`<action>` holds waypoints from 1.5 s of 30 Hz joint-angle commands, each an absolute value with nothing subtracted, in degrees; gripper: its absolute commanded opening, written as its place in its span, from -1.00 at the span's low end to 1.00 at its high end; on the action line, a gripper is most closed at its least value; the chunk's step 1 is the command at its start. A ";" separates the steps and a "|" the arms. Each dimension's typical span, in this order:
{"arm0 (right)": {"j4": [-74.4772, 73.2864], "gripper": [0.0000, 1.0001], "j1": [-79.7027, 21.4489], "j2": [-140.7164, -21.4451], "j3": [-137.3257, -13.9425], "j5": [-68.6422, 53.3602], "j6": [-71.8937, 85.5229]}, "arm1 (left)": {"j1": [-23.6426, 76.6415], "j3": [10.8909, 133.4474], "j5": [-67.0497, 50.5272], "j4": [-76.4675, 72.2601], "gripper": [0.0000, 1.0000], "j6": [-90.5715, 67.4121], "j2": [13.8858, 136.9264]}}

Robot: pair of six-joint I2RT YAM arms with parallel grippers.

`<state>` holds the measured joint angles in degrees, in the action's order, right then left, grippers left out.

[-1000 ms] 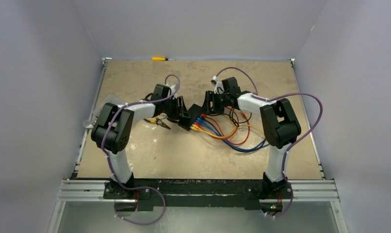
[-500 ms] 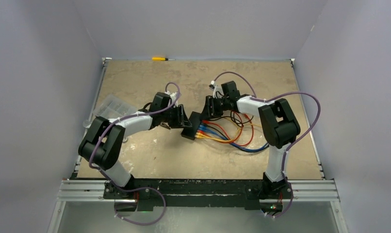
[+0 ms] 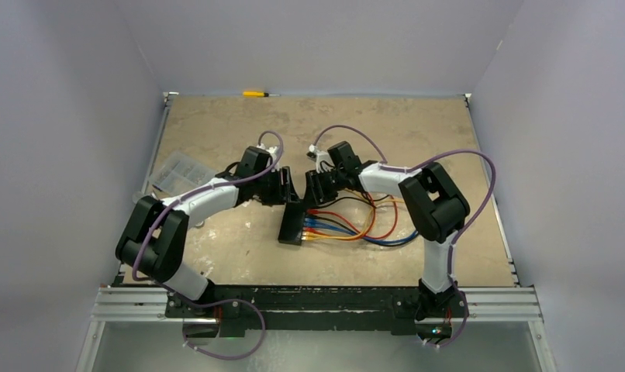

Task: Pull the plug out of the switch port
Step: Move the switch port to the center of the board.

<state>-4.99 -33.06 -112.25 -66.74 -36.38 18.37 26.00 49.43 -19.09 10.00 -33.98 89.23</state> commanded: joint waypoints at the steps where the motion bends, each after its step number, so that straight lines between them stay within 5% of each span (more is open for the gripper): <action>1: -5.12 -0.04 -33.40 -110.66 -68.63 -31.80 17.01 | 25.93 52.50 -13.60 15.34 0.09 -30.09 86.15; 11: -5.21 0.13 -33.41 -110.94 -70.84 -33.18 18.01 | 25.92 47.83 -14.74 17.58 0.13 -29.78 83.53; 25: -2.74 -0.10 -36.82 -111.07 -67.85 -38.39 20.25 | 25.84 41.80 -13.77 17.63 0.18 -33.38 75.64; 45: -9.69 0.13 -28.48 -97.66 -62.49 -23.46 23.56 | 24.71 39.38 -15.39 10.59 0.79 -38.70 71.41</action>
